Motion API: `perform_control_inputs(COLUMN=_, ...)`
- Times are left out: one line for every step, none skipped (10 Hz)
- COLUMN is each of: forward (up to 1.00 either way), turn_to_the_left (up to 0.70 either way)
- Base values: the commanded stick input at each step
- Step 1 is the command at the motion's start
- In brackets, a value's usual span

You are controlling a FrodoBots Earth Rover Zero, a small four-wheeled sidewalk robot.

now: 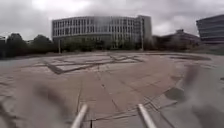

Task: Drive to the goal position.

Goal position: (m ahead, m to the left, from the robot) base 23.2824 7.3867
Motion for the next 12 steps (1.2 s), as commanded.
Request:
perform_control_inputs(forward=1.0, turn_to_the_left=0.0)
perform_control_inputs(forward=1.0, turn_to_the_left=0.0)
perform_control_inputs(forward=1.0, turn_to_the_left=0.0)
perform_control_inputs(forward=1.0, turn_to_the_left=0.0)
perform_control_inputs(forward=1.0, turn_to_the_left=0.0)
perform_control_inputs(forward=1.0, turn_to_the_left=0.0)
perform_control_inputs(forward=1.0, turn_to_the_left=0.0)
perform_control_inputs(forward=1.0, turn_to_the_left=0.0)
perform_control_inputs(forward=1.0, turn_to_the_left=0.0)
perform_control_inputs(forward=1.0, turn_to_the_left=0.0)
perform_control_inputs(forward=1.0, turn_to_the_left=0.0)
perform_control_inputs(forward=1.0, turn_to_the_left=0.0)
